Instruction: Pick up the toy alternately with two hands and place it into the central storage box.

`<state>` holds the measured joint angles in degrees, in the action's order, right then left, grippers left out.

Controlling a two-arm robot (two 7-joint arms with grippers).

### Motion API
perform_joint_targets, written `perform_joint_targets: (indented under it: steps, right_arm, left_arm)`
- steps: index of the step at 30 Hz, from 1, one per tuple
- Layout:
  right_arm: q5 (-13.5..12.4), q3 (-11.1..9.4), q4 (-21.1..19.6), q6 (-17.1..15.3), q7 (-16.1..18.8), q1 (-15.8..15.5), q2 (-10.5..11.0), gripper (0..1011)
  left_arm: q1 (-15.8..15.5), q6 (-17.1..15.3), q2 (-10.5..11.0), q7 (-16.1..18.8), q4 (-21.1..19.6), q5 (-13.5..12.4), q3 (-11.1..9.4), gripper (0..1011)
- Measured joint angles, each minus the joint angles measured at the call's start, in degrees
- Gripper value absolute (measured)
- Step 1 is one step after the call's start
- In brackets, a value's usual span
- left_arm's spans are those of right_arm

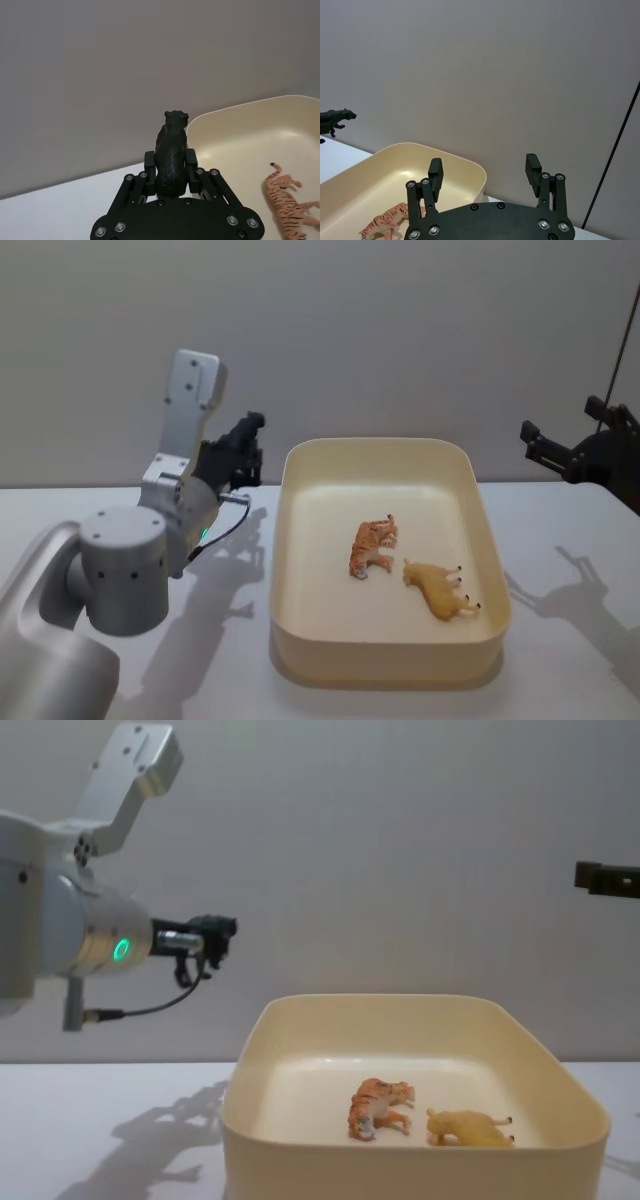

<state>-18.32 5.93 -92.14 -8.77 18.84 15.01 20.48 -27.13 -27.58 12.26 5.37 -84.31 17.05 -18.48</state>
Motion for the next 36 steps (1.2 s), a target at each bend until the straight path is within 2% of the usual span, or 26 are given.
perform_joint_targets:
  steps: [7,8,19,20,23,24,25,29,33,36]
  right_arm:
    - [0.0,0.0,0.0,0.0,0.0,0.0,0.0,1001]
    - [0.0,0.0,0.0,0.0,0.0,0.0,0.0,1001]
    - [0.0,0.0,0.0,0.0,0.0,0.0,0.0,1001]
    - [0.0,0.0,0.0,0.0,0.0,0.0,0.0,1001]
    - [0.0,0.0,0.0,0.0,0.0,0.0,0.0,1001]
    - [0.0,0.0,0.0,0.0,0.0,0.0,0.0,1001]
    - [0.0,0.0,0.0,0.0,0.0,0.0,0.0,1001]
    - [0.0,0.0,0.0,0.0,0.0,0.0,0.0,1001]
    - [0.0,0.0,0.0,0.0,0.0,0.0,0.0,1001]
    - [0.0,0.0,0.0,0.0,0.0,0.0,0.0,1001]
  left_arm:
    - [-1.7,-0.8,-0.3,-6.2,-0.1,-1.1,-0.3,318]
    - [-1.7,-0.8,-0.3,-6.2,-0.1,-1.1,-0.3,318]
    - [-4.5,-2.3,-1.0,-17.1,2.0,-2.9,-1.1,336]
    - [-4.8,-2.4,-1.1,-17.8,2.3,-3.0,-1.2,393]
    - [-5.7,-2.9,-1.5,-20.6,3.3,-3.6,-1.6,447]
    - [-6.0,-3.1,-1.6,-21.8,3.7,-3.8,-1.8,504]
    - [-6.1,-3.2,-1.7,-22.4,3.9,-3.9,-1.8,504]
    - [-6.8,-3.5,-2.0,-24.5,4.7,-4.4,-2.1,668]
    - [-7.4,-3.8,-2.2,-26.1,5.3,-4.8,-2.4,758]
    - [-7.7,-3.9,-2.3,-27.1,5.7,-5.0,-2.5,861]
